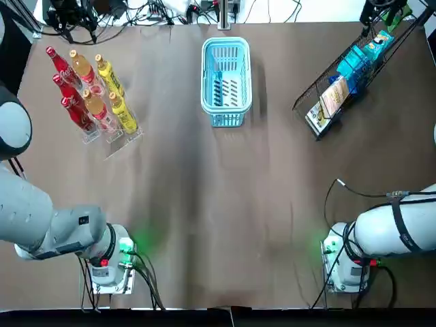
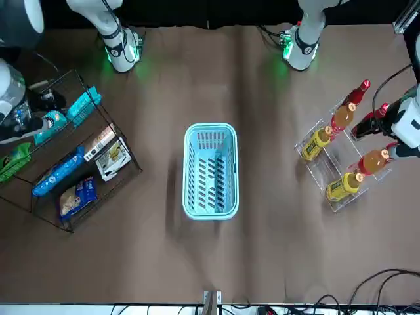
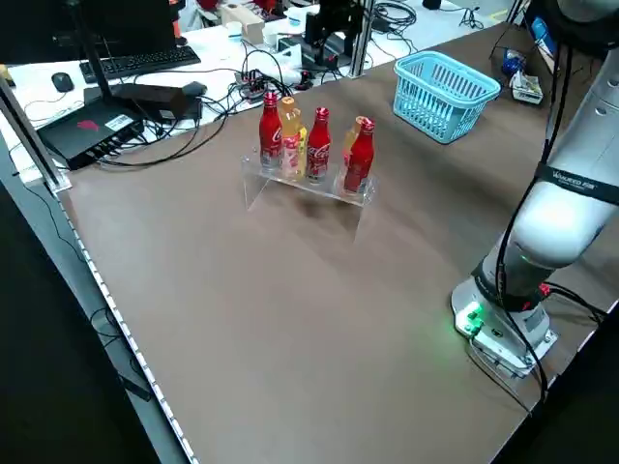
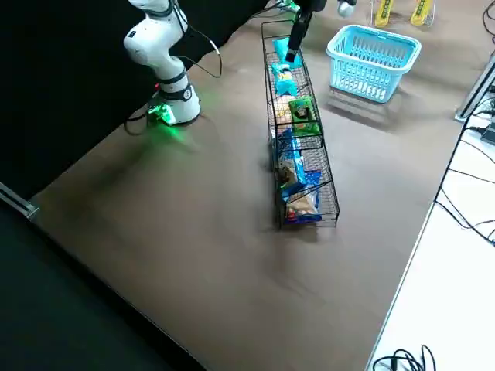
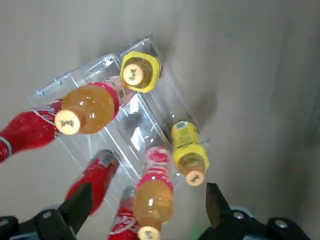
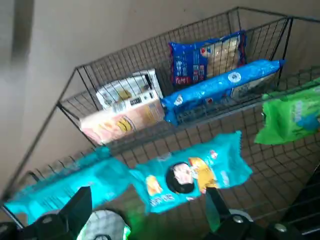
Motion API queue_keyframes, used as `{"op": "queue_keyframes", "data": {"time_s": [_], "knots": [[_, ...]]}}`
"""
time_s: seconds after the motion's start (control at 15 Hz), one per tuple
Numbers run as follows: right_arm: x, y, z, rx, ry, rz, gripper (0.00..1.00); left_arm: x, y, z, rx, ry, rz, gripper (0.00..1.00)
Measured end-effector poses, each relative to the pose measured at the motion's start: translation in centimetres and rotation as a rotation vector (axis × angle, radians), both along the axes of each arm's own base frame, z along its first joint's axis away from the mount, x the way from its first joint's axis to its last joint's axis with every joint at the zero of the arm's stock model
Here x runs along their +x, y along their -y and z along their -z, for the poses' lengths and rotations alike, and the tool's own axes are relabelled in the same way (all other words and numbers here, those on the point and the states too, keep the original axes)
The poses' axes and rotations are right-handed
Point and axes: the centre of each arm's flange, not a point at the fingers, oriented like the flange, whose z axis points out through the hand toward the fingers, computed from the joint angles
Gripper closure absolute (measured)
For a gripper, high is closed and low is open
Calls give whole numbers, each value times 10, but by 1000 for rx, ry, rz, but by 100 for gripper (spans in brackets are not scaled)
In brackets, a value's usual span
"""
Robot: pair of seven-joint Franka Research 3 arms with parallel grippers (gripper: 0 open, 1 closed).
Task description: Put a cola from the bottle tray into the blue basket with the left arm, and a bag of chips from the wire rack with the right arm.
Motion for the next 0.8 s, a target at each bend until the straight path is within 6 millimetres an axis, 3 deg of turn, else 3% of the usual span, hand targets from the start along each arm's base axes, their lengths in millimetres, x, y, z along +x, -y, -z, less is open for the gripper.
{"op": "queue_keyframes", "data": {"time_s": [0.2, 0.4, 0.6, 0.67, 0.73, 0.8], "knots": [[1, 9, 11, 8, -31, -27, 0, -5, -27, 9, -21, -18, 101, 0], [8, 8, 31, 11, -72, -48, 6, -23, -46, 18, -32, -27, 177, 0], [13, 9, 44, 12, -97, -63, 16, -56, -71, 35, -34, -15, 255, 0], [13, 13, 43, 14, -97, -66, 18, -79, -85, 43, -35, -13, 285, 0], [13, 15, 42, 15, -96, -64, 24, -87, -89, 46, -35, -12, 301, 0], [13, 17, 42, 16, -95, -63, 24, -94, -93, 48, -35, -11, 311, 0]]}}
